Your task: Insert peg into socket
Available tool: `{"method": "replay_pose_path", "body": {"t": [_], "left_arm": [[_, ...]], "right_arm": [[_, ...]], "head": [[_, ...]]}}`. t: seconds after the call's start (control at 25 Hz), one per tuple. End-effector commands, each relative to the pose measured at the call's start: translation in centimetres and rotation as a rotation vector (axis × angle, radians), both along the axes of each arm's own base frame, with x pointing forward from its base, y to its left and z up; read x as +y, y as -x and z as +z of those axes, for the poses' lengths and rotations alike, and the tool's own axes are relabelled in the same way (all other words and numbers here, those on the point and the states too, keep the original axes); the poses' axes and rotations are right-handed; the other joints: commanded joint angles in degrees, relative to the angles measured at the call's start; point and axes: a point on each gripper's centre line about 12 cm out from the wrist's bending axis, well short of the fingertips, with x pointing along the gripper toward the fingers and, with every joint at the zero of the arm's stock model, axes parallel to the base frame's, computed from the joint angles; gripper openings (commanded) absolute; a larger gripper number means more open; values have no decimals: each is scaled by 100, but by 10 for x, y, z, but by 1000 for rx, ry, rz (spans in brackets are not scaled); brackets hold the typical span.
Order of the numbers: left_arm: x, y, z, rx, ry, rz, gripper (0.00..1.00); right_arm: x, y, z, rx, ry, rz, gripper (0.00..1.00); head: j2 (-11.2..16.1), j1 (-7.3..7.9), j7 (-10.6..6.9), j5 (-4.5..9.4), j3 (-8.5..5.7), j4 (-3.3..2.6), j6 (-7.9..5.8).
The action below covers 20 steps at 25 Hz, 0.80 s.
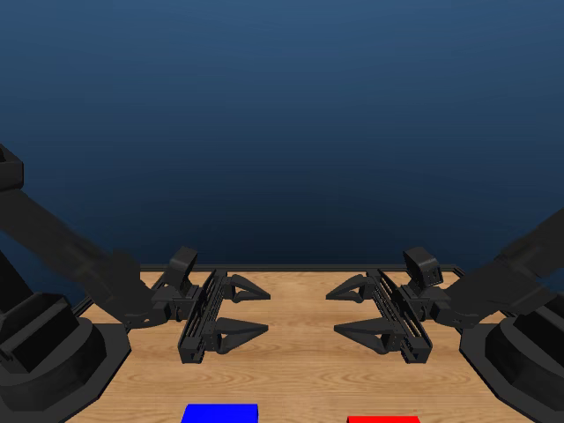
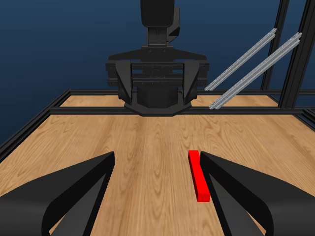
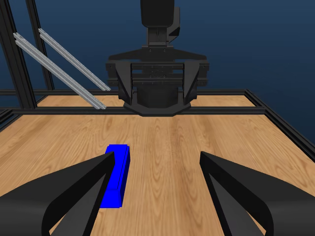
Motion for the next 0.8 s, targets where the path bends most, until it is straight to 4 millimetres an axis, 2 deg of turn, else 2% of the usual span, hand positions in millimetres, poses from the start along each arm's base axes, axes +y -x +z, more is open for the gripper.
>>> {"method": "replay_pose_path", "body": {"t": [0.04,0.16,0.36,0.52,0.56,0.68,0.8], "left_arm": [[-17,-2,17,-139,17,-31,100],[-14,2,11,-155,45,-23,100],[-20,6,9,-165,73,-16,100],[-34,9,-14,74,154,24,100],[-40,12,-27,167,164,24,100],[-56,7,-28,280,235,18,100],[-69,14,-47,442,273,3,100]], "right_arm": [[-2,1,-11,68,-84,-55,100],[-4,2,-12,60,-109,-75,100],[5,-4,-13,70,-121,-62,100],[24,-15,-21,131,-123,-23,100],[29,-19,-22,143,-124,-14,100],[33,-23,-29,169,-127,-13,100],[35,-24,-36,183,-144,-16,100]], "head": [[-21,27,-53,791,-214,19,73],[-63,72,-111,849,-185,33,100],[-44,142,-162,937,-155,52,112],[36,140,-64,1030,-133,67,166],[59,134,-18,1056,-126,70,182],[111,113,96,1096,-102,79,229],[175,73,177,1138,-83,80,266]]}}
